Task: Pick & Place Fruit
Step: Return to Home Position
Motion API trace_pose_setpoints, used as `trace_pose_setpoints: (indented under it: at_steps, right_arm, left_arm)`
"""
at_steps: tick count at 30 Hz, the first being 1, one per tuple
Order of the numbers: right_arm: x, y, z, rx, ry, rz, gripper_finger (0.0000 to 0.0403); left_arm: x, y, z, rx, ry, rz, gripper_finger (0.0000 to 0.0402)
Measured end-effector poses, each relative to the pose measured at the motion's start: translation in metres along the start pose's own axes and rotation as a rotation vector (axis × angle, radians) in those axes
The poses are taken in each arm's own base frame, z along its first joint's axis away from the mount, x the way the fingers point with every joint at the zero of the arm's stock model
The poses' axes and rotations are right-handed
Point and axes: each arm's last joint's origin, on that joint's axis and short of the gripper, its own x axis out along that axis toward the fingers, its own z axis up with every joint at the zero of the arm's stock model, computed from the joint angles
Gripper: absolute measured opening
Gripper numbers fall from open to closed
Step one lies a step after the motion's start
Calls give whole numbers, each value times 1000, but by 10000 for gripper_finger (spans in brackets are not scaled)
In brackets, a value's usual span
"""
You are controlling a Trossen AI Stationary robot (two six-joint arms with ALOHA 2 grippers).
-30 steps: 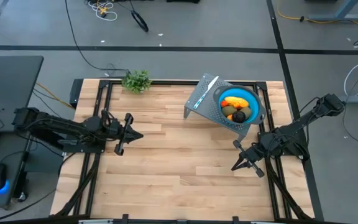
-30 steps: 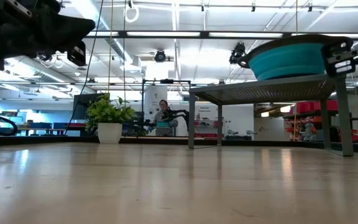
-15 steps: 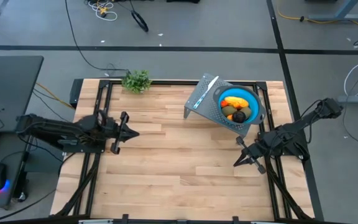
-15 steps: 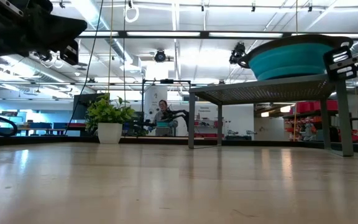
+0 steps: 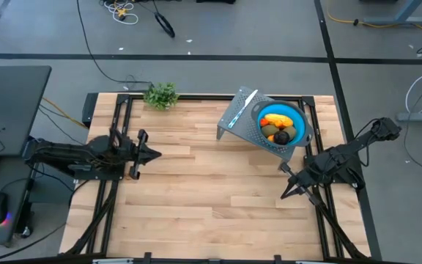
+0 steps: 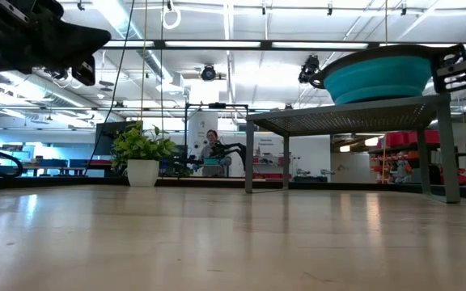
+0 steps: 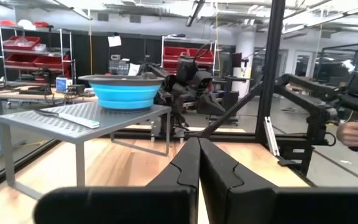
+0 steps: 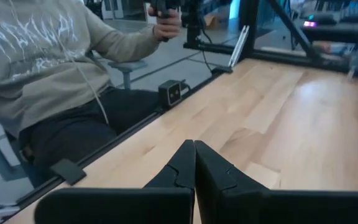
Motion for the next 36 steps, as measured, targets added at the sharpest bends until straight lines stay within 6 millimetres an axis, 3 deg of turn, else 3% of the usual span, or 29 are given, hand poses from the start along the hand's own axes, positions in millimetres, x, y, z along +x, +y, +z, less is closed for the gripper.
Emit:
trace_pose_setpoints:
  at_steps: [12,20,28,36]
  right_arm:
    - [-9,0,5,-53,-70,-70,3]
    - [-14,4,13,-136,-173,26,3]
    - [-21,2,16,-150,-217,-68,3]
    - [-20,1,-2,-115,-216,-113,3]
  left_arm:
    - [-4,0,4,1,-41,-4,10]
    - [-4,0,4,-1,-38,5,15]
    - [-4,0,4,-11,-38,13,10]
    - [-4,1,3,2,-37,54,15]
